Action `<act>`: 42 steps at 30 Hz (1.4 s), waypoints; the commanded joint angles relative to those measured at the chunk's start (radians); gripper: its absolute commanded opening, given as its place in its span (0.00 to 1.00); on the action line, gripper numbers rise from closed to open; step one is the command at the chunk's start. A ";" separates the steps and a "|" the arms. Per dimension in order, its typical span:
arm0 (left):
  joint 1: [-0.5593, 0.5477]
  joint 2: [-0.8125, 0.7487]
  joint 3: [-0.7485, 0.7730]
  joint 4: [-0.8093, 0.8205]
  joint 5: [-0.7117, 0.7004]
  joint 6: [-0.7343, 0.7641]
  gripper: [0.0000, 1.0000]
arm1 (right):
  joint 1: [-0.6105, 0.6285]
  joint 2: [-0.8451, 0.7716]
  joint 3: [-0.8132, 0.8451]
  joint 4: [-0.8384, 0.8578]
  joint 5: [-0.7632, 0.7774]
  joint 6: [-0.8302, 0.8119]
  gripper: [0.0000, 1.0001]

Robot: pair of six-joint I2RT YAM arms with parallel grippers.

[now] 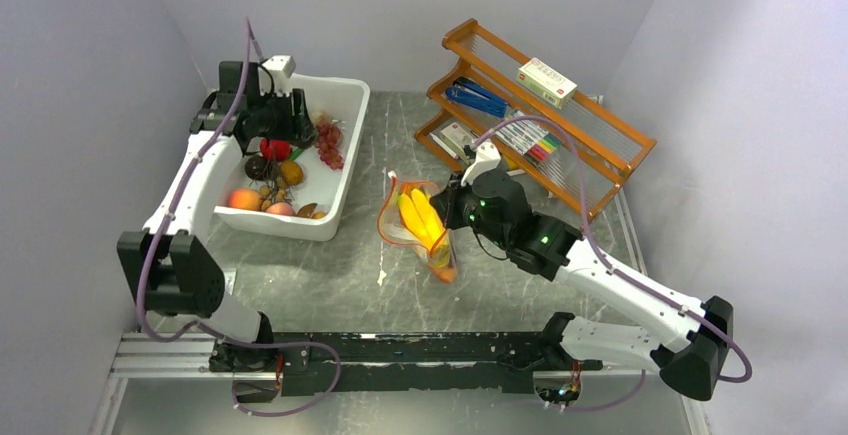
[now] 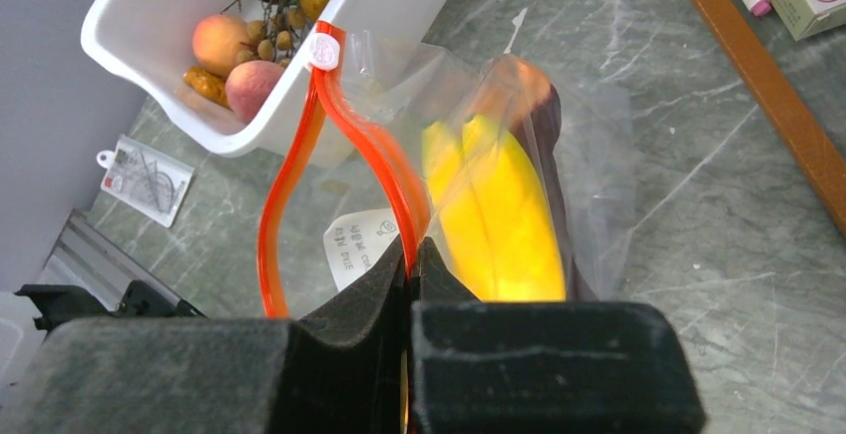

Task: Place the food in the zip-top bag and seal the zipper
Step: Place the fake fruit in the zipper food storage bag.

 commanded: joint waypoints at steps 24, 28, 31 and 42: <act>-0.232 -0.494 -0.515 0.584 0.698 -0.609 0.41 | -0.001 0.026 0.002 0.092 -0.030 0.077 0.00; -0.305 -0.479 -0.526 0.643 0.678 -0.650 0.40 | -0.001 0.023 0.004 0.076 -0.025 0.080 0.00; -0.351 -0.464 -0.526 0.667 0.649 -0.662 0.42 | 0.000 0.012 -0.009 0.086 -0.025 0.088 0.00; -0.491 -0.372 -0.511 0.611 0.523 -0.598 0.42 | 0.000 0.020 0.001 0.112 -0.018 0.092 0.00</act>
